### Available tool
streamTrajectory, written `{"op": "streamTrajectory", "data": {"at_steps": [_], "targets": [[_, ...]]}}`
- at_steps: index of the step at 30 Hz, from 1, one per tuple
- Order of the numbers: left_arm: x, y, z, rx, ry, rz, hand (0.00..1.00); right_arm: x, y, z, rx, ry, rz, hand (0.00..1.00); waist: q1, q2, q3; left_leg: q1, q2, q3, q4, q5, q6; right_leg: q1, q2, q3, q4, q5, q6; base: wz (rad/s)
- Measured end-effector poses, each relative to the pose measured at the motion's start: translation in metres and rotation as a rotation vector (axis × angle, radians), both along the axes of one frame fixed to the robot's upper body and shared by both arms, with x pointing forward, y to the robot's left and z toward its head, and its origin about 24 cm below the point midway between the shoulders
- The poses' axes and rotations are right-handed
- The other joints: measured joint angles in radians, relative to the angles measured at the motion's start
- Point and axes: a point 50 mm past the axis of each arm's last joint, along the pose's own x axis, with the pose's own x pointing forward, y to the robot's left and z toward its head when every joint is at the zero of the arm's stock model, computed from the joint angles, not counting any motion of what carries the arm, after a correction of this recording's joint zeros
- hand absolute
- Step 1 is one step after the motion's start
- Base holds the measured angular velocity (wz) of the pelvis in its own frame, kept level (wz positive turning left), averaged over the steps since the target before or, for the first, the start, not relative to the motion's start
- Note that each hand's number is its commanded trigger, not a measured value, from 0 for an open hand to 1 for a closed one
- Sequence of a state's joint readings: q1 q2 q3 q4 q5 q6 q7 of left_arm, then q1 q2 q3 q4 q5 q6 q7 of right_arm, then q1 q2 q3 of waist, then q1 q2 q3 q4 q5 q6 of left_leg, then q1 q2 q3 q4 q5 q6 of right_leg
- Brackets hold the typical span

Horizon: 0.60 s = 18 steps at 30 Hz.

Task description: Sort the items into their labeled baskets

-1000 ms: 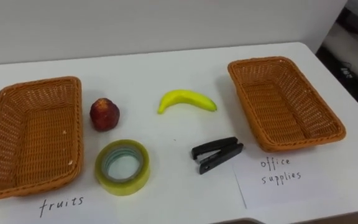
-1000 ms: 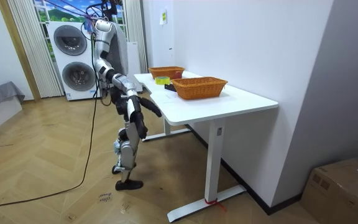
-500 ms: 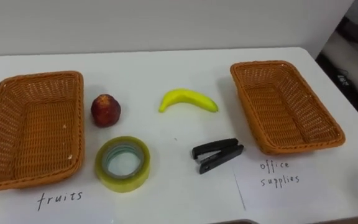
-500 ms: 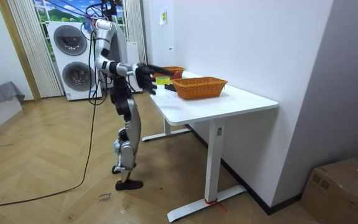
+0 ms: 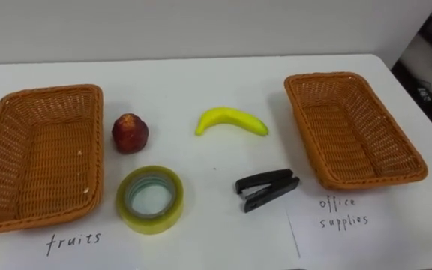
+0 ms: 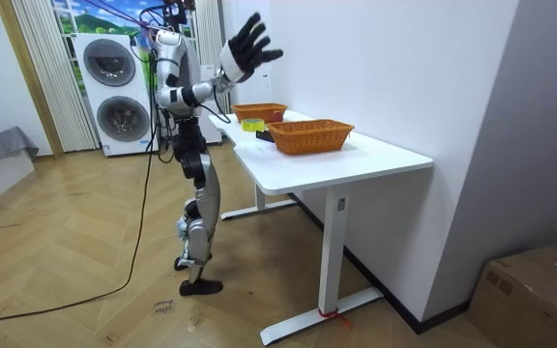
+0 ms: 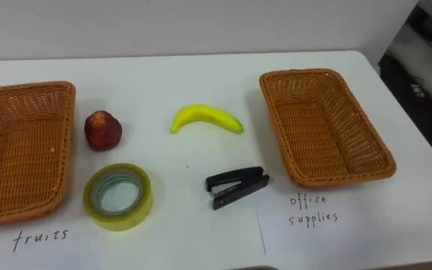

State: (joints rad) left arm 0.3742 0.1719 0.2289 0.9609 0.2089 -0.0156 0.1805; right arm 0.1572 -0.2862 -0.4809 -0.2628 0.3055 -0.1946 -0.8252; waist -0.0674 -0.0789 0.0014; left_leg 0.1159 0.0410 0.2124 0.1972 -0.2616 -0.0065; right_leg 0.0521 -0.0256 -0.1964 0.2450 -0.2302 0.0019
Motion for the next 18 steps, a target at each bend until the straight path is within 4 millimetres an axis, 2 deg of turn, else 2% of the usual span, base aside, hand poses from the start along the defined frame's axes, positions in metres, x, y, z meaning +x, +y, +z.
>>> {"op": "streamTrajectory", "data": {"at_steps": [4,7,9,11,15,18], "targets": [[0.005,-0.003,-0.001,-0.014,0.000,-0.034,0.00,0.012,0.010,0.013,-0.097,0.005,0.093,0.00,0.022,-0.011,0.0041,-0.002,0.001,0.001,0.007,0.000,0.000,-0.001,0.000,-0.002,-0.004,0.004,-0.003,0.01],[0.006,-0.004,-0.003,-0.020,0.021,-0.078,0.00,0.023,0.023,0.026,-0.156,-0.037,0.152,0.00,0.042,-0.018,-0.0001,-0.007,0.000,-0.003,0.008,0.000,0.000,-0.001,-0.001,-0.007,-0.004,0.004,-0.003,0.03],[0.005,-0.005,-0.005,-0.025,0.040,-0.082,0.00,0.031,0.032,0.038,-0.198,-0.084,0.189,0.00,0.051,-0.018,0.0002,-0.008,-0.001,-0.007,0.008,0.000,0.001,0.001,-0.002,-0.010,-0.004,0.004,-0.003,0.08],[0.010,-0.005,-0.006,-0.027,0.043,-0.096,0.00,0.036,0.042,0.050,-0.306,-0.089,0.226,0.00,0.064,-0.020,-0.0005,-0.015,-0.001,-0.024,0.012,0.001,0.001,0.009,-0.003,-0.026,-0.011,0.008,-0.002,0.18],[0.010,-0.006,-0.006,-0.027,0.048,-0.110,0.00,0.040,0.055,0.057,-0.405,-0.077,0.279,0.00,0.079,-0.019,-0.0003,-0.016,-0.001,-0.044,0.018,0.001,0.001,0.023,-0.004,-0.046,-0.012,0.008,-0.002,0.18],[0.010,-0.006,-0.006,-0.022,0.060,-0.131,0.00,0.046,0.062,0.062,-0.460,-0.065,0.317,0.00,0.096,-0.013,0.0032,-0.018,-0.001,-0.052,0.026,0.001,0.001,0.032,-0.005,-0.061,-0.024,0.009,-0.002,0.10]]}}
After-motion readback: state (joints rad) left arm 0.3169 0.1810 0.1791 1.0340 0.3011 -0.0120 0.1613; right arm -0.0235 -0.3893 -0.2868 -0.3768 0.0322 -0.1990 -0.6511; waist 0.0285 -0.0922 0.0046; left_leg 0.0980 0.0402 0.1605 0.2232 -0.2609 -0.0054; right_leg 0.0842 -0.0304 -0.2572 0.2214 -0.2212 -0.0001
